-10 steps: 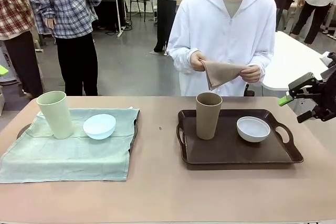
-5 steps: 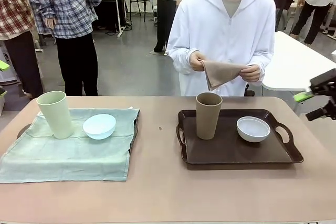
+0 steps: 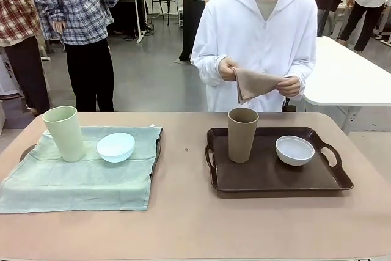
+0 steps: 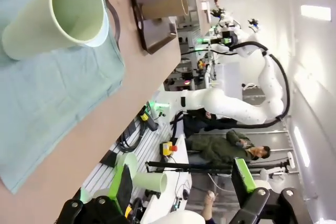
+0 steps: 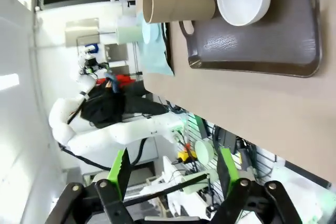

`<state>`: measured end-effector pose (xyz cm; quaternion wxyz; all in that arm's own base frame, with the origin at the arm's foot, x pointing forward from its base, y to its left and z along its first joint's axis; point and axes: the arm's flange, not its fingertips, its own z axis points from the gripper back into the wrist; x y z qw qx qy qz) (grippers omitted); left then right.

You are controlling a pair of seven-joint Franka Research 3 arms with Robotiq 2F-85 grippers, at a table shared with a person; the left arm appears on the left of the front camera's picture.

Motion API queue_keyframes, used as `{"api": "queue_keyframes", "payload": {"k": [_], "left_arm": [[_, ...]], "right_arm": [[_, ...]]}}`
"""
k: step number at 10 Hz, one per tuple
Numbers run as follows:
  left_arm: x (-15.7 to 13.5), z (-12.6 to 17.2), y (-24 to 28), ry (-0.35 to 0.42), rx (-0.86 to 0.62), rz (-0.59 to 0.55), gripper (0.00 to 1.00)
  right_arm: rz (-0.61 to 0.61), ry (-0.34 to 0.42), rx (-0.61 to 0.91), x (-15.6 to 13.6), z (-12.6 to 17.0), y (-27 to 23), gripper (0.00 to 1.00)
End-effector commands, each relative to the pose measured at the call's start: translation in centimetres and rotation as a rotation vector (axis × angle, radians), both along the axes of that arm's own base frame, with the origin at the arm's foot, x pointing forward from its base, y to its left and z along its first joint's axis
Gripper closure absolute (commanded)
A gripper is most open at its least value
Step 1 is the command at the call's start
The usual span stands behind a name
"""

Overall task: Set up a tray with a mat and arrange the tableware.
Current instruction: Pick up the Picnic Bowl and Reusable plastic cup from the Handle tray in front of the human's position and hold them in the air.

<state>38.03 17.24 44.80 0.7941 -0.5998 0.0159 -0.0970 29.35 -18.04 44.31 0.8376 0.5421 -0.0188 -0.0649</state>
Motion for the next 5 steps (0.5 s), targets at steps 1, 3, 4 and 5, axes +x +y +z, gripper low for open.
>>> {"api": "queue_keyframes", "payload": {"k": [1, 3, 4, 5], "left_arm": [[-0.09, 0.16, 0.54, -0.033, -0.042, -0.019, 0.0], [-0.32, -0.28, 0.35, -0.005, -0.02, -0.006, 0.0], [-0.32, -0.28, 0.35, -0.005, -0.02, -0.006, 0.0], [-0.32, -0.28, 0.35, -0.005, -0.02, -0.006, 0.0]], "right_arm": [[-0.023, -0.016, 0.061, 0.81, 0.03, -0.28, 0.14], [0.0, 0.0, 0.0, 0.0, 0.0, 0.0, 0.14], [0.0, 0.0, 0.0, 0.0, 0.0, 0.0, 0.14], [0.0, 0.0, 0.0, 0.0, 0.0, 0.0, 0.14]]}}
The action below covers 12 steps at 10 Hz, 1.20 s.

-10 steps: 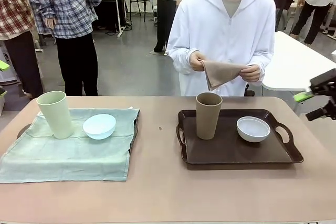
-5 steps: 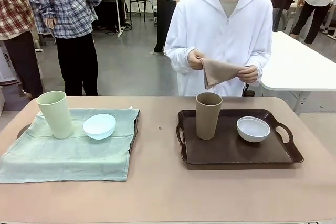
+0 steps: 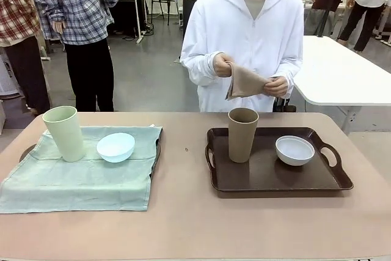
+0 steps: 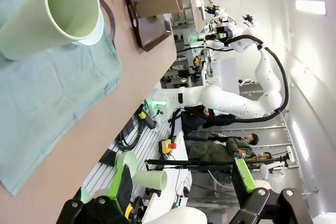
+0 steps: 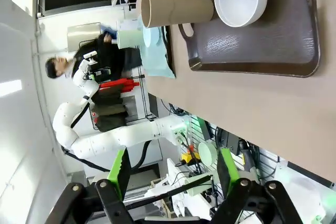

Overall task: Set up a tray with a mat and arrange the tableware.
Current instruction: Pick up the Picnic Bowl and Reusable plastic cup from the Handle tray in front of the human's position and hold them in the air.

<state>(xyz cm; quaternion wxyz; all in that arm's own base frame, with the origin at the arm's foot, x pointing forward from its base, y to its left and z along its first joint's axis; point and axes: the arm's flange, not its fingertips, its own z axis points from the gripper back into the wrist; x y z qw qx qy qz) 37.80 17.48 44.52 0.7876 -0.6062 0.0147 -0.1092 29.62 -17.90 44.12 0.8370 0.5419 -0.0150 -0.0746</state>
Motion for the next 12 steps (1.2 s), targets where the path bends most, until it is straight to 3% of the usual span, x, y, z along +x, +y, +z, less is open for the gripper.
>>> {"api": "queue_keyframes", "payload": {"k": [1, 12], "left_arm": [[-0.09, 0.01, 0.12, 0.01, -0.001, 0.013, 0.0], [-0.09, 0.01, 0.12, 0.01, -0.001, 0.013, 0.0]], "right_arm": [[0.012, -0.017, -0.001, -0.27, 0.18, -0.15, 0.14], [0.012, -0.017, -0.001, -0.27, 0.18, -0.15, 0.14]]}}
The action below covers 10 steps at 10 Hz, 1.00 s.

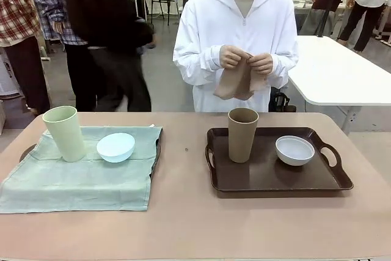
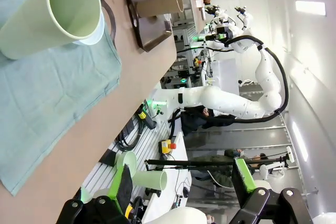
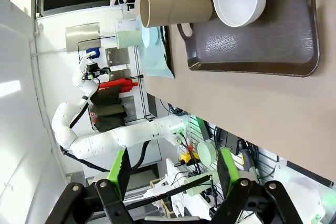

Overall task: Set up a tray with a mat and arrange the tableware.
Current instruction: Pick up the Picnic Bowl and Reusable plastic cup from the Handle tray in front of the human's position and hold them in the air.

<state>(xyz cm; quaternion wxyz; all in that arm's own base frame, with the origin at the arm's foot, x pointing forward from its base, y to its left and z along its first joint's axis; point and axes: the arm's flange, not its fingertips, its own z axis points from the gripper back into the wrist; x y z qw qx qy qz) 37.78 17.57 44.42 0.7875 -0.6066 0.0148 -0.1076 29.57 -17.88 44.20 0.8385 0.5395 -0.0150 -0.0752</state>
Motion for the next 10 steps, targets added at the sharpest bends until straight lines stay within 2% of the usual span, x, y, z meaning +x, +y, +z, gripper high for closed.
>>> {"api": "queue_keyframes", "payload": {"k": [1, 10], "left_arm": [[-0.07, 0.1, 0.02, 0.008, -0.001, 0.01, 0.0], [-0.07, 0.1, 0.02, 0.008, -0.001, 0.01, 0.0]], "right_arm": [[0.013, -0.018, 0.005, -0.22, 0.11, -0.16, 0.14], [0.013, -0.018, 0.005, -0.22, 0.11, -0.16, 0.14]]}}
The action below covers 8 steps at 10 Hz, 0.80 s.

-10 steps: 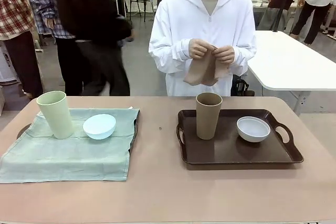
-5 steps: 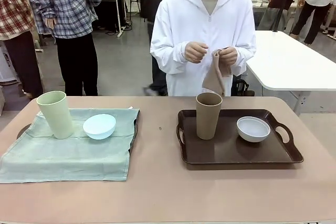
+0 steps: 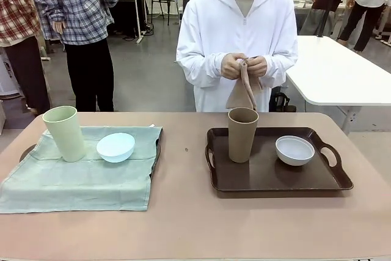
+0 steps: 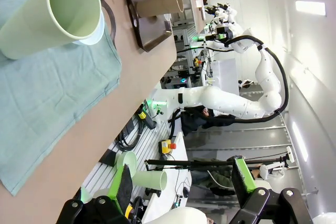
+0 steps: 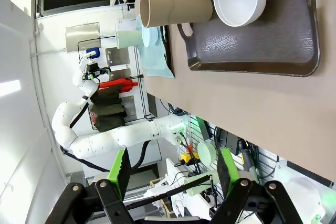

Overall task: Set up a tray with a mat and arrange the tableware.
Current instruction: Pick up the Picnic Bowl and Reusable plastic cup from the Handle tray in front of the human's position and hold them in the air.

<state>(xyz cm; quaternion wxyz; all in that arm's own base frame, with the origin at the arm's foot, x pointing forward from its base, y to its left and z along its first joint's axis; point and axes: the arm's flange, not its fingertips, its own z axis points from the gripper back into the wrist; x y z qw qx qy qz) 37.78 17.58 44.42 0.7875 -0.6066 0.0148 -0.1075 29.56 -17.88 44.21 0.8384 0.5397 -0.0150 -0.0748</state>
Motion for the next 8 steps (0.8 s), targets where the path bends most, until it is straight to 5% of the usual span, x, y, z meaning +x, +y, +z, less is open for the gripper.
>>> {"api": "queue_keyframes", "payload": {"k": [1, 8], "left_arm": [[-0.07, 0.1, 0.01, 0.008, -0.001, 0.01, 0.0], [-0.07, 0.1, 0.01, 0.008, -0.001, 0.01, 0.0]], "right_arm": [[0.012, -0.017, 0.004, -0.21, 0.1, -0.16, 0.14], [0.012, -0.017, 0.004, -0.21, 0.1, -0.16, 0.14]]}}
